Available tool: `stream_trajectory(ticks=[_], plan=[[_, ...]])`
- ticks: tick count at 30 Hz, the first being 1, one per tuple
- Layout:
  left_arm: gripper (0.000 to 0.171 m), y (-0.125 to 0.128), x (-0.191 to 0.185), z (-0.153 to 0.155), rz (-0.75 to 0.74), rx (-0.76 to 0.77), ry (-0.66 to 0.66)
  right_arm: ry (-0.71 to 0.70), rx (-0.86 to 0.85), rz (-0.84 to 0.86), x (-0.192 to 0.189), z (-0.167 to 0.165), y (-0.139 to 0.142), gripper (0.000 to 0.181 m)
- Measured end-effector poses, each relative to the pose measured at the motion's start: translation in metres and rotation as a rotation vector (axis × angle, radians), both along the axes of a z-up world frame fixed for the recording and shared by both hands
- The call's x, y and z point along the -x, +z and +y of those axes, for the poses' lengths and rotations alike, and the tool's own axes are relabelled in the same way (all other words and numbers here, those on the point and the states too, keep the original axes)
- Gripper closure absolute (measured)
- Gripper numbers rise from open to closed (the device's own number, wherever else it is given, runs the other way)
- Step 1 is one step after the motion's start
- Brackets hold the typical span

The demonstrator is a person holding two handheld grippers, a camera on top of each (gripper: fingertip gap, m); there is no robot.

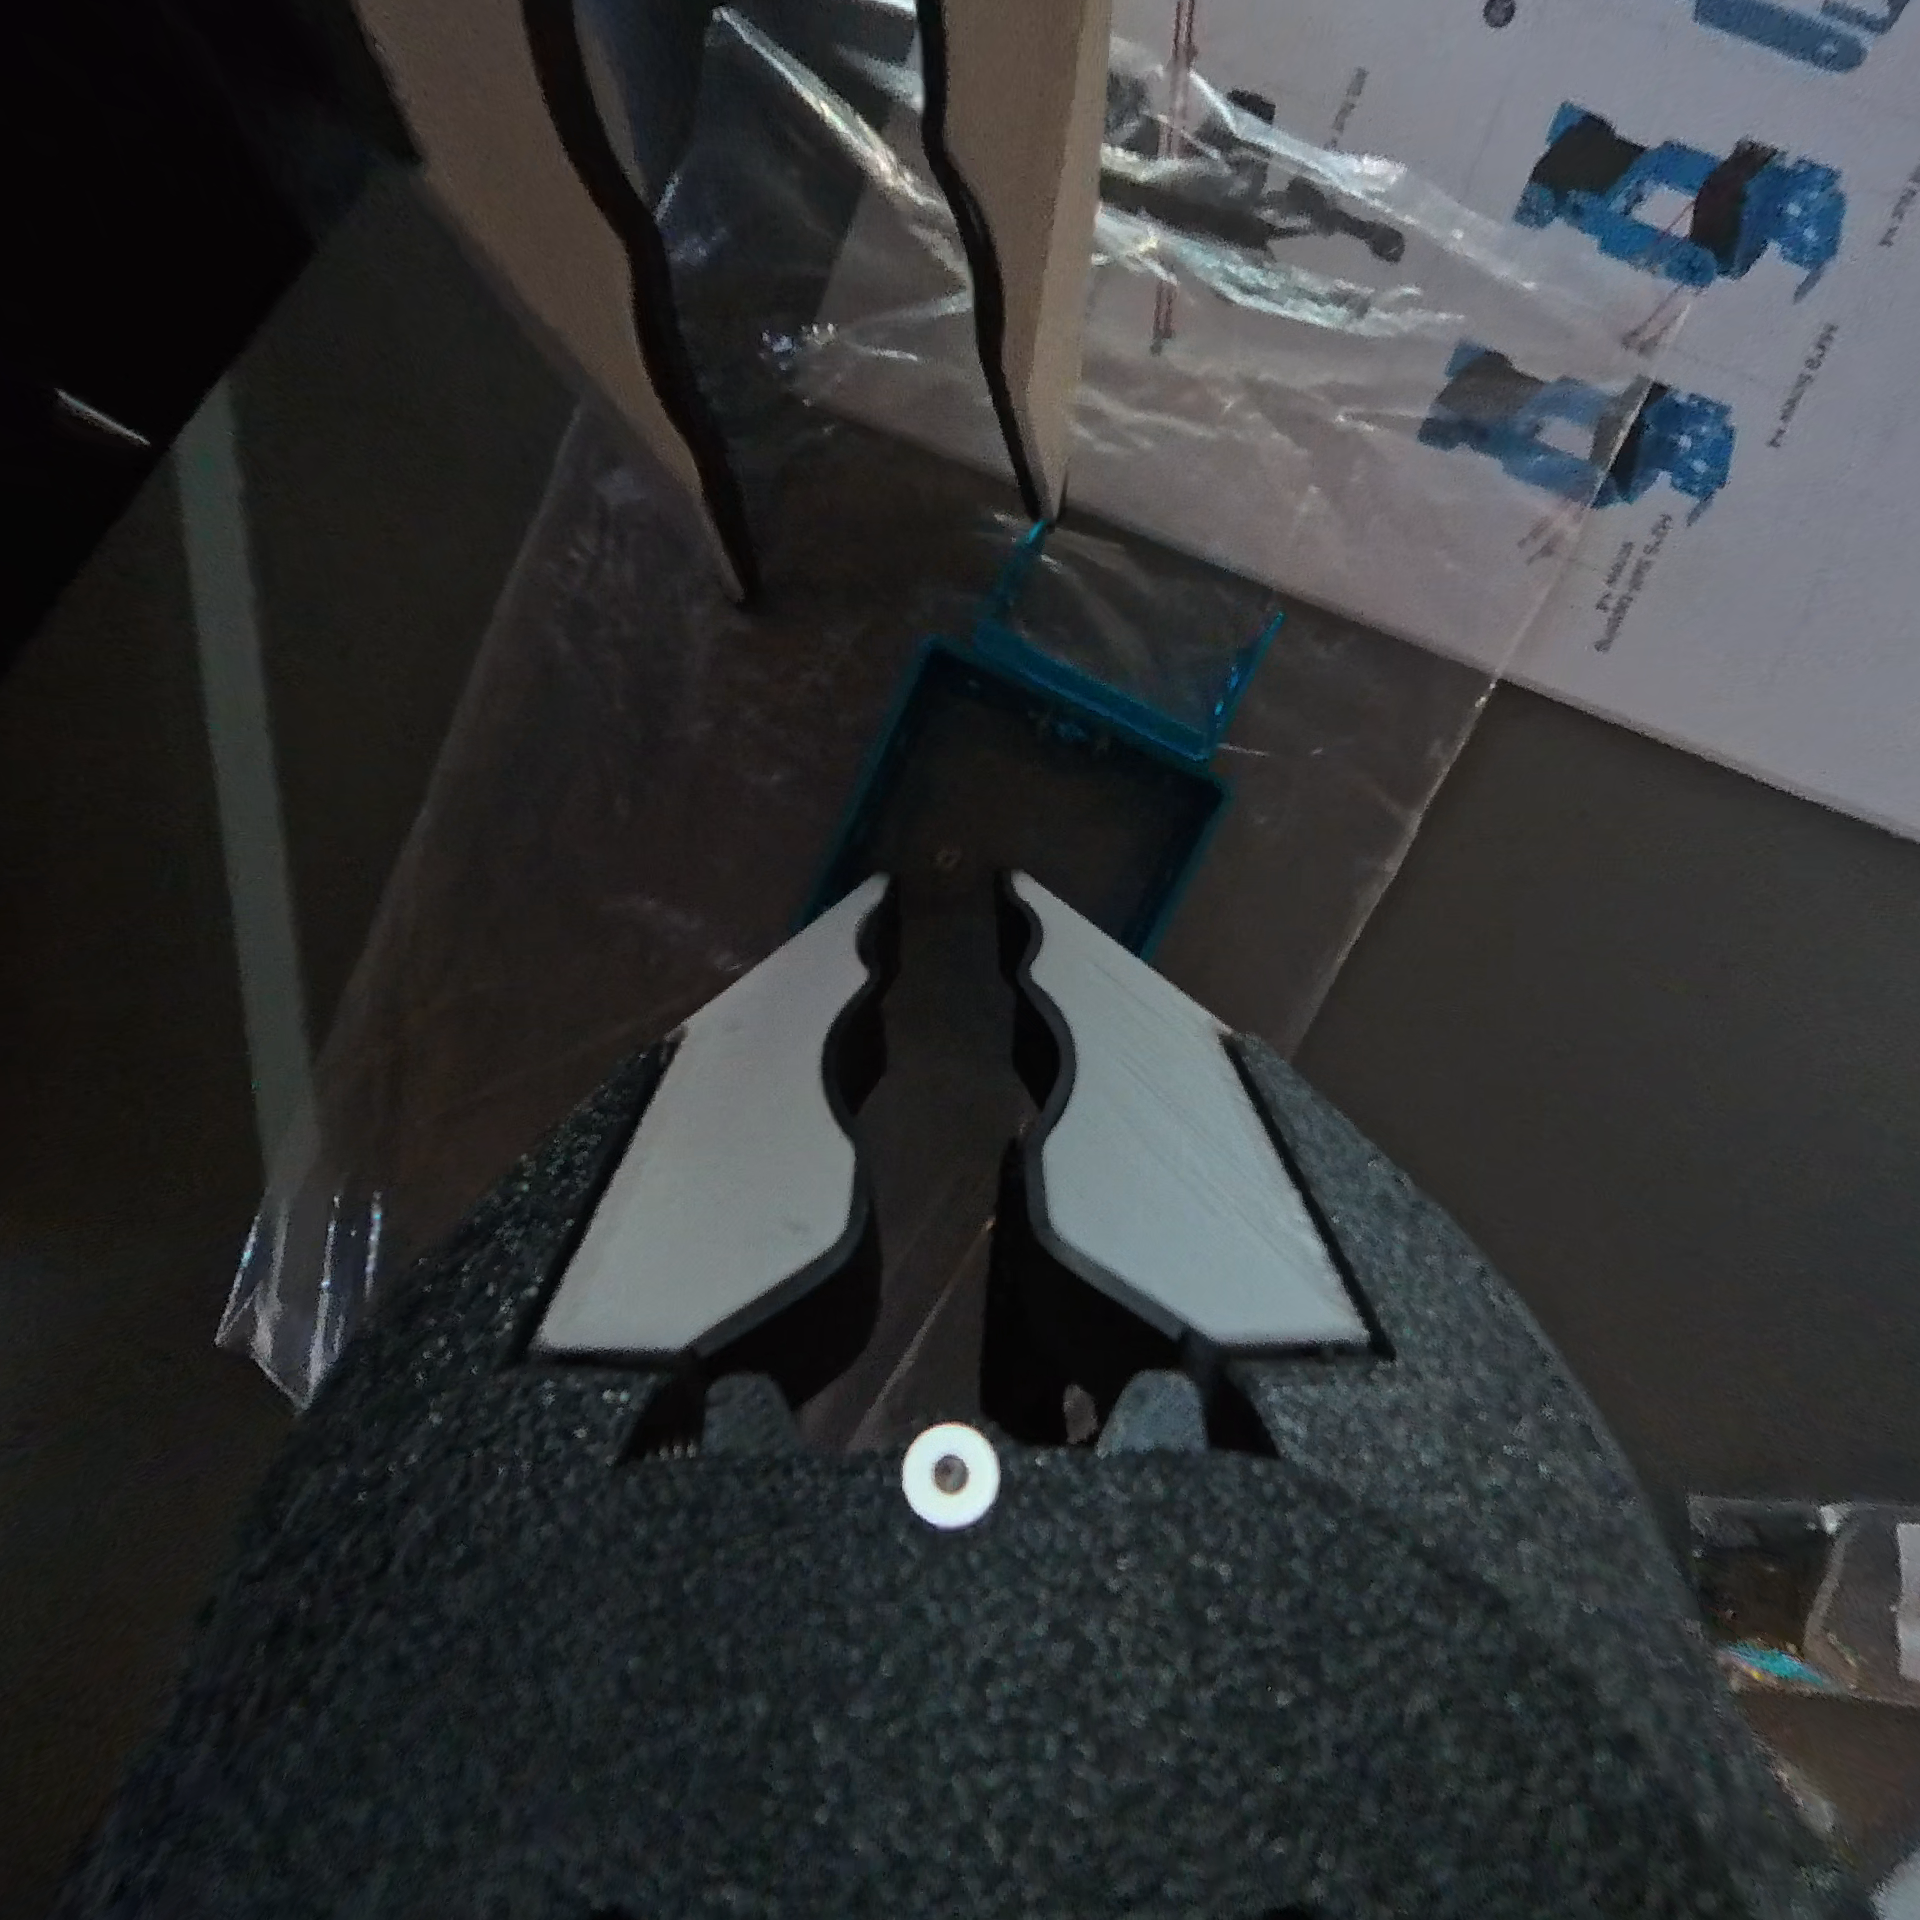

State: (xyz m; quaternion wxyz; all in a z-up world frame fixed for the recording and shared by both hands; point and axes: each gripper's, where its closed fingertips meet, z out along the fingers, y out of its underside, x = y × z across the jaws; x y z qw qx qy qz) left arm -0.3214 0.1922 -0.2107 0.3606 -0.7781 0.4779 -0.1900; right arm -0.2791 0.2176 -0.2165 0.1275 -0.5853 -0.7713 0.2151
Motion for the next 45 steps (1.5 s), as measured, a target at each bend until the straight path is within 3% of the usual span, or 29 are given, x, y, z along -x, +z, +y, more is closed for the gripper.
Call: stream_trajectory(ticks=[16, 25, 28, 32, 38, 41, 43, 45], plan=[[0.121, 0.005, 0.016, -0.005, -0.030, -0.020, 0.045, 0.053, -0.093, -0.061, 0.005, -0.004, -0.002, 0.178], [0.124, 0.037, 0.006, 0.000, -0.202, -0.103, 0.045, -0.022, 0.020, 0.080, 0.003, -0.004, 0.016, 0.179], [0.133, 0.049, 0.000, 0.004, -0.244, -0.192, 0.039, -0.117, 0.167, 0.208, 0.005, -0.003, 0.037, 0.179], [0.141, 0.066, -0.005, 0.011, -0.216, -0.373, 0.053, -0.252, 0.510, 0.425, 0.010, -0.008, 0.071, 0.181], [0.141, 0.084, -0.021, 0.011, -0.204, -0.577, 0.041, -0.356, 0.957, 0.618, 0.008, -0.013, 0.103, 0.181], [0.143, 0.084, -0.023, 0.021, -0.091, -0.757, 0.072, -0.389, 1.034, 0.635, 0.009, -0.013, 0.104, 0.180], [0.154, 0.083, -0.027, 0.022, -0.014, -0.864, 0.053, -0.394, 1.039, 0.645, 0.010, -0.012, 0.104, 0.180], [0.154, 0.080, -0.030, 0.023, 0.052, -0.926, 0.054, -0.412, 1.004, 0.647, 0.010, -0.009, 0.101, 0.181]])
